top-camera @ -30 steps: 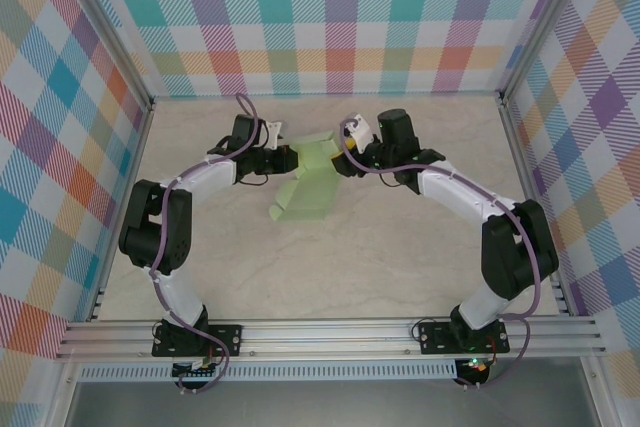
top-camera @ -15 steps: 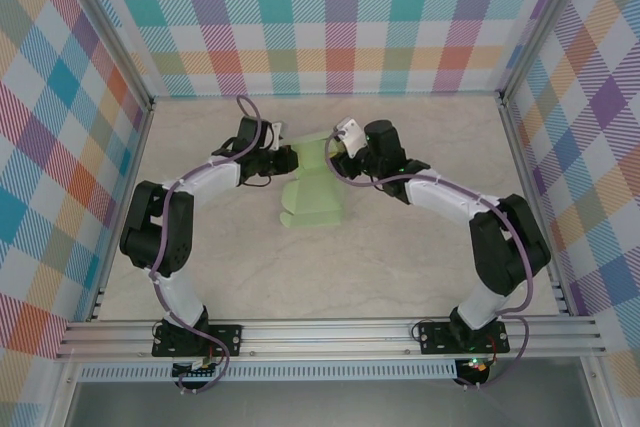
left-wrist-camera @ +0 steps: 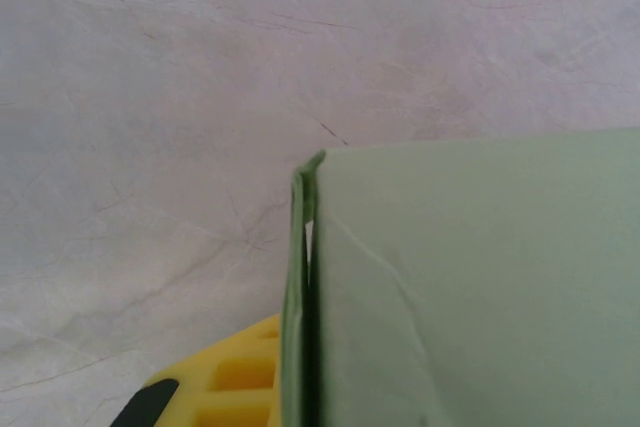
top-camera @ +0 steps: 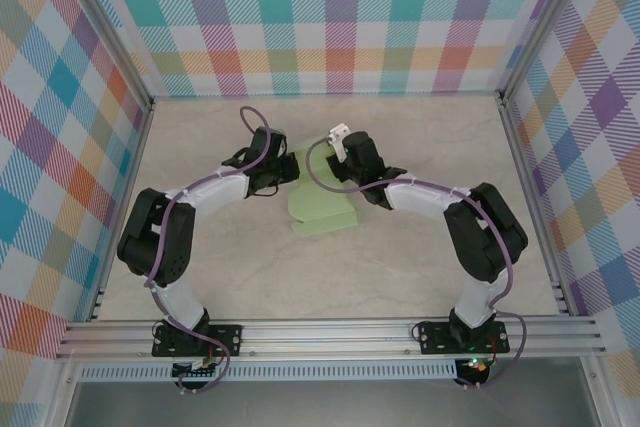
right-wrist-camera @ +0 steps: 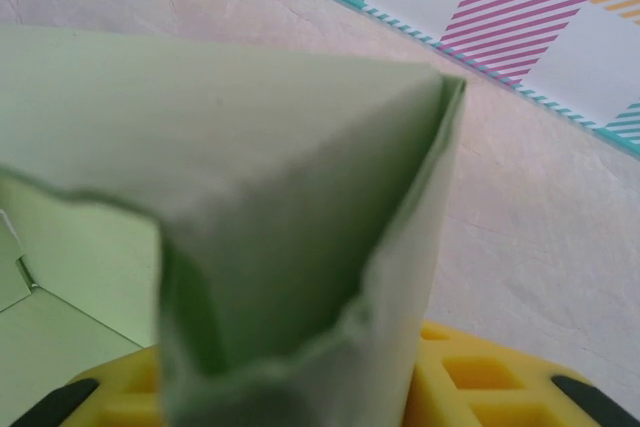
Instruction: Fold the paper box
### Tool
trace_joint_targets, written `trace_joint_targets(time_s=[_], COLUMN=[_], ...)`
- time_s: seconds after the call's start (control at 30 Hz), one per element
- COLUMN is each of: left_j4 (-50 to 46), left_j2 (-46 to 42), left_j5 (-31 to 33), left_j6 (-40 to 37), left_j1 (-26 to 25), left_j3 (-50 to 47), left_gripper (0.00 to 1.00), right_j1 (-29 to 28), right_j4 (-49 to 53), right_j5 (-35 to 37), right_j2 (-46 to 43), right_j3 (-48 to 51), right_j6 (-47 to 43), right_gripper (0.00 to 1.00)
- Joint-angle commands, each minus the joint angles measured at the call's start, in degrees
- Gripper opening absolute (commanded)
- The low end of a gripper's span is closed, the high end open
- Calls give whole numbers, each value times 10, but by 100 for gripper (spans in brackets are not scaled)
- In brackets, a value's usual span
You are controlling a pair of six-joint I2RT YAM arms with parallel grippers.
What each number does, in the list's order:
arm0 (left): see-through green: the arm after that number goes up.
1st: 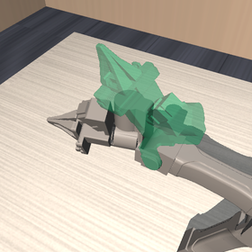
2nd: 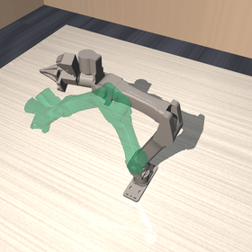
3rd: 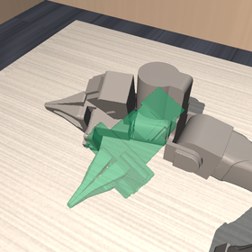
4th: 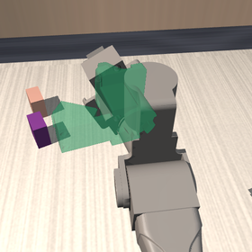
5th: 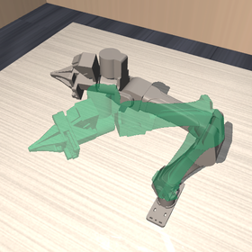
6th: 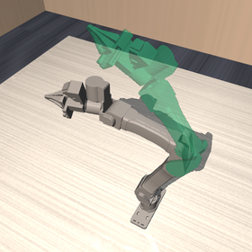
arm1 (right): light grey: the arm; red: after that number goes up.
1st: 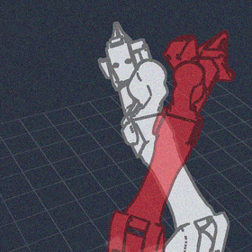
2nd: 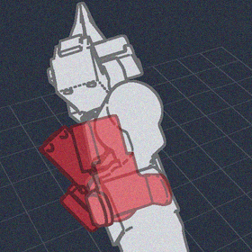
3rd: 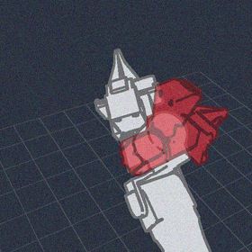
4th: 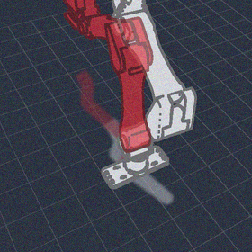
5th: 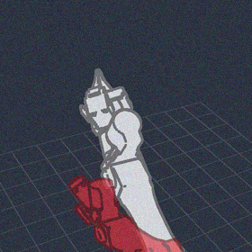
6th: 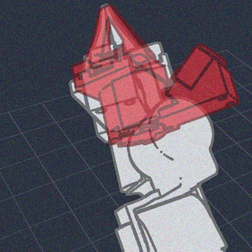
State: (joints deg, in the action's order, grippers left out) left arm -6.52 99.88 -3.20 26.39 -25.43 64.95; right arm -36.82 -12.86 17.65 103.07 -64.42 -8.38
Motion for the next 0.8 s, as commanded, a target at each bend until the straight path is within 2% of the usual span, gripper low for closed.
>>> trace_joint_targets(time_s=[0.0,0.13,0.27,0.3,0.43,0.57,0.67,0.7,0.73,0.77], left_j4=[-11,-15,-21,-23,12,20,14,5,-1,-6], left_j2=[-38,-46,-49,-53,-92,-140,-179,-196,-212,-226], left_j5=[8,9,3,1,-29,-66,-85,-85,-89,-93], left_j6=[30,48,59,59,43,27,6,-5,-21,-38], left_j1=[-19,-29,-33,-33,-29,-21,-6,3,15,27], left_j3=[-9,-12,-11,-12,-37,-61,-81,-86,-92,-96], left_gripper=[1,2,12,17,47,61,68,78,80,89], right_j1=[4,3,3,3,20,45,67,74,81,86], right_j4=[-7,-8,-12,-10,4,30,62,67,69,70], right_j5=[58,55,31,15,-65,-159,-239,-256,-277,-300], right_j2=[21,29,30,27,20,18,27,29,30,31], right_j3=[-20,-26,-26,-25,-20,-24,-35,-34,-33,-30], right_j6=[23,45,34,13,-27,-54,-93,-104,-117,-132], right_gripper=[36,35,33,33,31,28,29,29,28,29])
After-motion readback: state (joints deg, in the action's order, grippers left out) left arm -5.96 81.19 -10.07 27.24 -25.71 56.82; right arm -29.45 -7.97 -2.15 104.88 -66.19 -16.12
